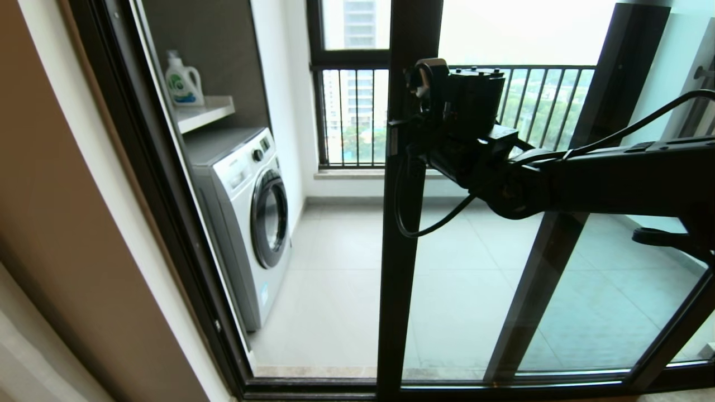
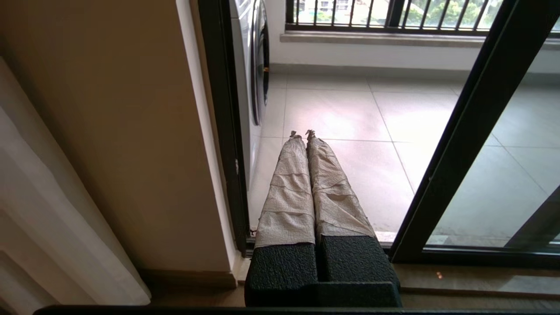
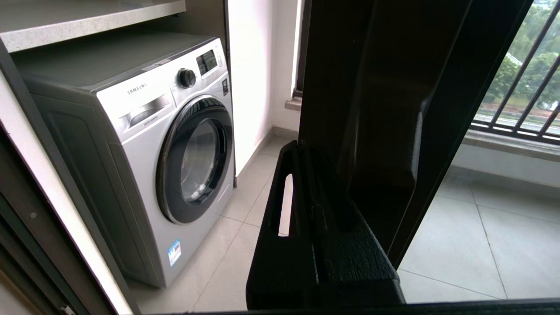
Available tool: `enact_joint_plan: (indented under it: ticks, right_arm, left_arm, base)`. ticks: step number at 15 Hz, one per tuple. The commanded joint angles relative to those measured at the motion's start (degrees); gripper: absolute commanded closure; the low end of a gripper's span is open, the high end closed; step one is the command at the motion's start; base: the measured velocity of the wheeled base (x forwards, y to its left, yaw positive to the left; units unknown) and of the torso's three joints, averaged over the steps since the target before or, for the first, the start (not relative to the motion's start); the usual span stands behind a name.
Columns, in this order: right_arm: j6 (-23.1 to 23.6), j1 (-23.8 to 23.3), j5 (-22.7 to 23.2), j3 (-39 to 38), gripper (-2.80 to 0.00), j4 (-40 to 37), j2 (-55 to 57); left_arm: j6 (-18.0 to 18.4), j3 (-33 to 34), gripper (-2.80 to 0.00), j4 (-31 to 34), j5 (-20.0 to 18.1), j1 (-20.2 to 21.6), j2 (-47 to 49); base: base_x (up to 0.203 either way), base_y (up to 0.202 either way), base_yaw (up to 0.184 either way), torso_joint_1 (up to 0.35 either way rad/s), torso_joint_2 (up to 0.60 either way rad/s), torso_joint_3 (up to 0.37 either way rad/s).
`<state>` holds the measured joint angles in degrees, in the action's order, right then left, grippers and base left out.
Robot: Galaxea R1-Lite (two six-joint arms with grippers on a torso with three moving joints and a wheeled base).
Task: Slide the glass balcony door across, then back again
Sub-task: Open the slid door
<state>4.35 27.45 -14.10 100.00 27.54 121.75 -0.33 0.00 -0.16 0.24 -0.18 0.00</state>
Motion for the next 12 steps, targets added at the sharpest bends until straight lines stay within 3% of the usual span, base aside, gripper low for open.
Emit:
enact_joint_plan:
  ticks: [1,8,12]
  right_arm:
    - [0.04,-0.52,-0.49,-0.74,0.0,0.45,-1.25]
    - [-0.07,-2.38,-0.4,-2.99,0.0,0.57,-3.93]
    - [-0.09,-3.86,-0.45,-9.76,0.0,3.64,-7.08]
  left_arm:
    - [-0.03,0.0,0.0,-0.02,0.02,0.01,0.09]
    - [-0.03,0.0,0.0,-0.02,0.02,0.01,0.09]
    - [-0.03,0.0,0.0,-0.02,0.02,0.01,0.18]
  base:
    - [0.0,0.0,0.0,0.0,0.0,0.0]
    - [0.0,0.0,0.0,0.0,0.0,0.0]
    - [0.0,0.0,0.0,0.0,0.0,0.0]
